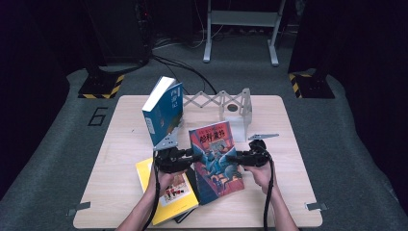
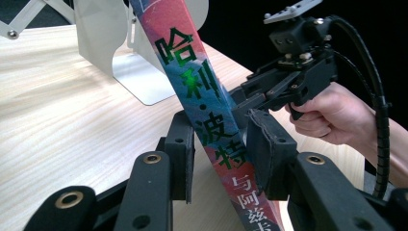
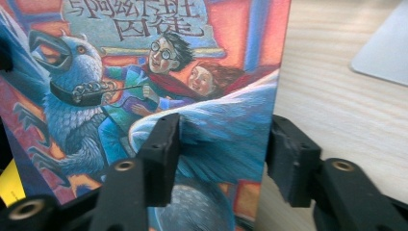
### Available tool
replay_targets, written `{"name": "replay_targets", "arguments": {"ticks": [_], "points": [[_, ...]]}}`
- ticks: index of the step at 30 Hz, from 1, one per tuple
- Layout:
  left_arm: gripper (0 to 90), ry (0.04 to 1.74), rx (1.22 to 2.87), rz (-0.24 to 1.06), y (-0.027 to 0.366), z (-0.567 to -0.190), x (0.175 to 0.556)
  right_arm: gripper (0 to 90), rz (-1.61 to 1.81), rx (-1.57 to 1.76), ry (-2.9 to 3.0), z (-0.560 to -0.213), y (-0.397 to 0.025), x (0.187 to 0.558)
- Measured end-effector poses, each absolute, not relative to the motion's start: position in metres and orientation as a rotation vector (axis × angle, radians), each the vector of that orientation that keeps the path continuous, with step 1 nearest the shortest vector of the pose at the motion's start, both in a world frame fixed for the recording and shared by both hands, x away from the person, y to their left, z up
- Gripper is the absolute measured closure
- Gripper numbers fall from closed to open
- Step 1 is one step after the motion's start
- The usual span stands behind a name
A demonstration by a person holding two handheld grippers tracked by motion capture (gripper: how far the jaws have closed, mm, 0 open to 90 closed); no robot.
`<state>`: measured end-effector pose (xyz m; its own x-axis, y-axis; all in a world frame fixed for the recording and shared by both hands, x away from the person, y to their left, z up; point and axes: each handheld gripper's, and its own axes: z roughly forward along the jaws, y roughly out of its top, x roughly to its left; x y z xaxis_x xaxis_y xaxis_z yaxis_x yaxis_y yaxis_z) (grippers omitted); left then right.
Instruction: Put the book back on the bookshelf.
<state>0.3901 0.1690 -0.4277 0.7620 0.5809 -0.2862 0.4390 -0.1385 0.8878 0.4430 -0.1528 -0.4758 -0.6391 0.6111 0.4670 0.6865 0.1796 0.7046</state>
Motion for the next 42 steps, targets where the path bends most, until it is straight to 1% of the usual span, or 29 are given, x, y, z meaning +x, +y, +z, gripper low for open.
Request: {"name": "replay_targets", "arguments": {"ticks": [2,5,7,19,23,34,38,42], "points": [[64.5,0.806,1.759,0.135,0.168,-0.427,0.391,53.5,-1.476,-1.303,-2.360,-0.475,-0.154,0.442],[65.5,0.815,1.750,0.129,0.167,-0.426,0.393,61.0,-1.498,-1.330,-2.377,-0.468,-0.160,0.435],[66.0,0.811,1.749,0.126,0.165,-0.425,0.395,62.2,-1.510,-1.335,-2.394,-0.465,-0.163,0.433],[66.9,0.795,1.765,0.140,0.154,-0.416,0.402,64.0,-1.544,-1.403,-2.475,-0.452,-0.169,0.423],[66.9,0.786,1.793,0.138,0.152,-0.412,0.408,64.1,-1.538,-1.403,-2.515,-0.448,-0.170,0.424],[67.0,0.762,1.909,0.052,0.149,-0.399,0.421,66.5,-1.399,-1.335,-2.629,-0.436,-0.171,0.429],[67.2,0.730,1.933,0.045,0.146,-0.394,0.424,67.5,-1.330,-1.285,-2.696,-0.428,-0.173,0.430],[67.5,0.698,1.953,0.045,0.143,-0.387,0.428,67.8,-1.335,-1.277,-2.721,-0.423,-0.175,0.429]]}}
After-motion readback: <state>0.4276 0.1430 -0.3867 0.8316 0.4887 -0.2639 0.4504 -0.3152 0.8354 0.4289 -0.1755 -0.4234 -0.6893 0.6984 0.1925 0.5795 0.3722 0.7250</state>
